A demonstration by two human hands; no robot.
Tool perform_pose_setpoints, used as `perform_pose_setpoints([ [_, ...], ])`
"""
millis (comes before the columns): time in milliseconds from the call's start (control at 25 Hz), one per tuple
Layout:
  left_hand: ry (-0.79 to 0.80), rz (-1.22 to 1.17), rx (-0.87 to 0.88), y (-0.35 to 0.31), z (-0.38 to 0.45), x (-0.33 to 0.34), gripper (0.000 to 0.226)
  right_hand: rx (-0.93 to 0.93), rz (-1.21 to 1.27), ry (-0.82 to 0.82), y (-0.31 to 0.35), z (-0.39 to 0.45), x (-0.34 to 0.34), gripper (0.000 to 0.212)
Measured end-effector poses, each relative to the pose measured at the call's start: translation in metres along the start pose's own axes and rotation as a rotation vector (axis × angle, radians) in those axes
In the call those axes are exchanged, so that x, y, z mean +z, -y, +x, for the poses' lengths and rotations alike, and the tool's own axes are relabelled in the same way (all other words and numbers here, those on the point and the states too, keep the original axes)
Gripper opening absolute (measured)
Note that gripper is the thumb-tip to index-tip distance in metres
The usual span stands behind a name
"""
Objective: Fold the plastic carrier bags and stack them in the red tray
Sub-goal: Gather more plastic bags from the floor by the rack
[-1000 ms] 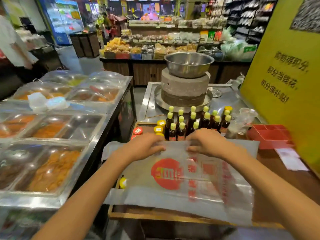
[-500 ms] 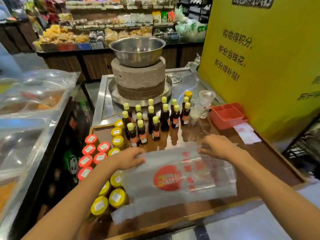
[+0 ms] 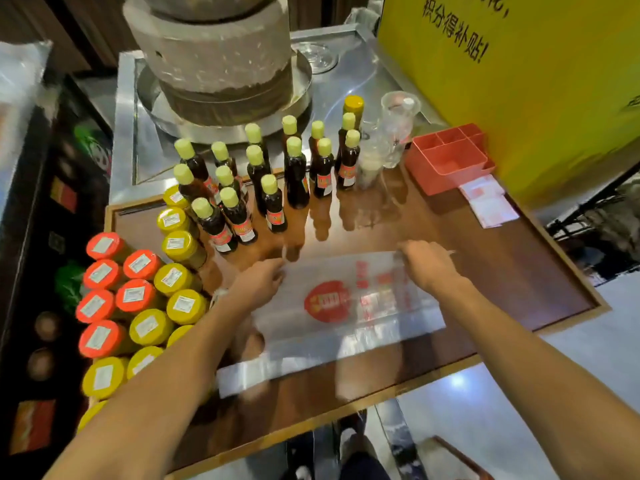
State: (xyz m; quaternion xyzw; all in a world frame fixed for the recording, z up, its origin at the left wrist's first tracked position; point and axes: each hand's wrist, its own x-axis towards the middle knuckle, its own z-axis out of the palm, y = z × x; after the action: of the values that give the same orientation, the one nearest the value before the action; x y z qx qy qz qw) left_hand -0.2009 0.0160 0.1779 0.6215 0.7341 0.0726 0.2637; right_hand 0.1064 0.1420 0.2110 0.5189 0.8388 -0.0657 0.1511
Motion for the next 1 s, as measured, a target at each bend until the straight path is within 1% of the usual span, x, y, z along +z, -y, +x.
perform_pose_setpoints([
  [200, -0.100, -0.006, -0.137, -0.004, 0.052, 0.017, 0.020, -0.019, -0.064, 0.001, -0.013, 0.065, 0.006, 0.032],
  [360, -0.103, 0.072, -0.245, -0.007, 0.083, 0.031, 0.010, -0.058, -0.030, 0.050, -0.026, 0.112, 0.019, 0.046],
  [440, -0.127, 0.083, -0.233, -0.004, 0.097, 0.042, 0.011, -0.088, -0.019, 0.038, -0.030, 0.128, 0.025, 0.048],
  [480, -0.145, 0.080, -0.214, -0.003, 0.100, 0.047, 0.015, -0.108, -0.017, 0.008, -0.029, 0.134, 0.029, 0.047],
  [560, -0.185, 0.079, -0.179, -0.005, 0.104, 0.055, 0.035, -0.171, 0.000, -0.066, -0.021, 0.139, 0.033, 0.044],
  [640, -0.199, 0.117, -0.181, -0.010, 0.101, 0.059, 0.052, -0.276, 0.055, -0.116, -0.010, 0.138, 0.038, 0.041],
  [760, -0.207, 0.186, -0.186, -0.019, 0.091, 0.055, 0.058, -0.406, 0.147, -0.191, 0.007, 0.131, 0.036, 0.040],
  [1000, -0.312, 0.220, -0.170, -0.030, 0.046, 0.024, 0.061, -0.627, 0.117, -0.332, 0.070, 0.114, -0.002, 0.049],
])
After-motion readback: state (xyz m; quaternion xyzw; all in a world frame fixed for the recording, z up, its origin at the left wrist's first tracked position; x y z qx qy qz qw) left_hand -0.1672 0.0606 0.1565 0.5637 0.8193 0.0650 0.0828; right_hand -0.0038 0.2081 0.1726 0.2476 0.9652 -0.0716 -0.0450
